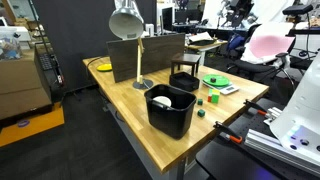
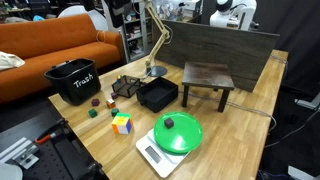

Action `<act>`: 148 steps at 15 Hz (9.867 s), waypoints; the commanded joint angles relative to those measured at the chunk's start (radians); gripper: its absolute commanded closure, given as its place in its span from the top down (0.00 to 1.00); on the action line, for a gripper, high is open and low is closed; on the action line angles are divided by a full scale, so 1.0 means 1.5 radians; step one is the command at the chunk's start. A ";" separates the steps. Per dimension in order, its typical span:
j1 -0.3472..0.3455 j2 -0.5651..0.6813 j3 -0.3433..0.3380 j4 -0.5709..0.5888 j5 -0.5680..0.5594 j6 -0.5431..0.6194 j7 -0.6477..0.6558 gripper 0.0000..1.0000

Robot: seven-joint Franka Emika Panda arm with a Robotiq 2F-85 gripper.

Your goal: Turn on the desk lamp

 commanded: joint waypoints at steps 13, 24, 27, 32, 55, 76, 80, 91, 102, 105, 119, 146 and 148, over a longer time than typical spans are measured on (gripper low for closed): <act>-0.011 0.013 0.052 0.009 -0.007 0.015 0.000 1.00; 0.059 0.121 0.162 0.058 -0.015 0.124 0.006 1.00; 0.061 0.169 0.164 0.083 -0.014 0.137 0.005 1.00; 0.061 0.165 0.163 0.086 -0.014 0.137 0.005 1.00; 0.072 0.460 0.242 0.289 -0.045 0.174 -0.032 1.00; 0.060 0.735 0.301 0.460 -0.036 0.149 -0.052 1.00; 0.051 0.786 0.307 0.508 -0.021 0.120 -0.026 1.00; 0.039 0.846 0.312 0.550 -0.022 0.116 0.015 0.27; 0.035 0.891 0.323 0.584 -0.020 0.098 0.000 0.00; 0.032 0.908 0.327 0.599 -0.017 0.086 -0.003 0.00; 0.036 0.973 0.331 0.637 -0.027 0.079 0.011 0.01; 0.035 1.068 0.332 0.729 -0.063 0.060 -0.031 0.00; 0.036 1.080 0.333 0.743 -0.066 0.057 -0.036 0.00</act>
